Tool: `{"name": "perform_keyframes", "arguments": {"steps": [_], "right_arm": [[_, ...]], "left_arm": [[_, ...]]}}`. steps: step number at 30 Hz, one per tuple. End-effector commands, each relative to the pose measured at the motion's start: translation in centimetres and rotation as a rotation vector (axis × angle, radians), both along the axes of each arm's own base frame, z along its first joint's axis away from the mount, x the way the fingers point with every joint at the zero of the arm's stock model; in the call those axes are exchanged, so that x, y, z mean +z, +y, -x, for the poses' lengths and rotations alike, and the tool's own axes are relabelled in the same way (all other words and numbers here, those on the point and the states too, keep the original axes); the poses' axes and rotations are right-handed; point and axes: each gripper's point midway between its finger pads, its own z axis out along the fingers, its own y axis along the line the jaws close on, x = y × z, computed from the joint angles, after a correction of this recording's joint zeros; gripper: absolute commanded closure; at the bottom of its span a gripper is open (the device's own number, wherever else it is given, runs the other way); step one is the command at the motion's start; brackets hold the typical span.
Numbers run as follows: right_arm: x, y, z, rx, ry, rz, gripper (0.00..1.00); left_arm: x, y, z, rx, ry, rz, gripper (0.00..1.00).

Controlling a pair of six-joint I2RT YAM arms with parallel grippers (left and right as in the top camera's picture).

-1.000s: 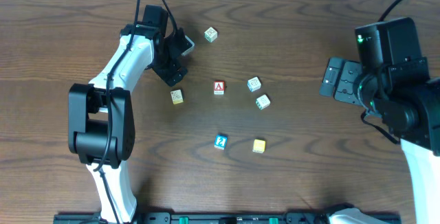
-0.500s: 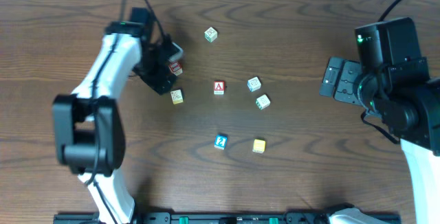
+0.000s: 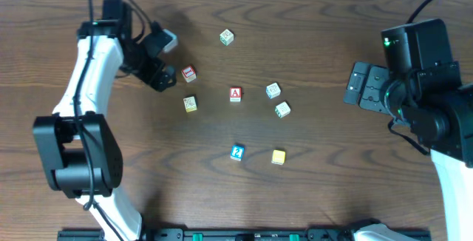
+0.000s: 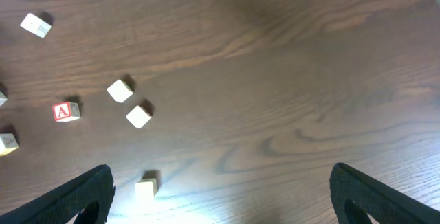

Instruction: Spell out Ai2

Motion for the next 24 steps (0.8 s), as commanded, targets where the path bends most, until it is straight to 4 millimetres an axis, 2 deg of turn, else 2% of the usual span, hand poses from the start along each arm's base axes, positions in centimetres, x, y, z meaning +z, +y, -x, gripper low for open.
{"name": "perform_keyframes", "arguments": {"steps": [1, 4, 7, 11, 16, 24], "right_arm": [[0.1, -0.3, 0.3, -0.014, -0.005, -0.002, 0.01], [0.1, -0.3, 0.3, -0.014, -0.006, -0.002, 0.01], [0.1, -0.3, 0.3, -0.014, -0.006, -0.002, 0.01], [0.1, -0.3, 0.2, -0.013, -0.008, -0.002, 0.01], [0.2, -0.3, 0.2, -0.014, -0.008, -0.002, 0.01], [0.2, -0.3, 0.1, -0.014, -0.012, -0.003, 0.01]], "left_arm": [[-1.1, -1.0, -1.2, -0.062, -0.034, -0.059, 0.04], [-2.5, -0.9, -2.2, -0.084, -0.061, -0.187, 0.05], [-3.5, -1.7, -2.2, -0.143, -0.058, -0.263, 0.05], [-4.1, -3.2, -3.0, -0.158, -0.087, -0.26, 0.05], [-4.8, -3.5, -3.7, -0.136, -0.096, -0.243, 0.05], [-9.0, -3.5, -2.8, -0.134, 0.006, -0.248, 0.05]]}}
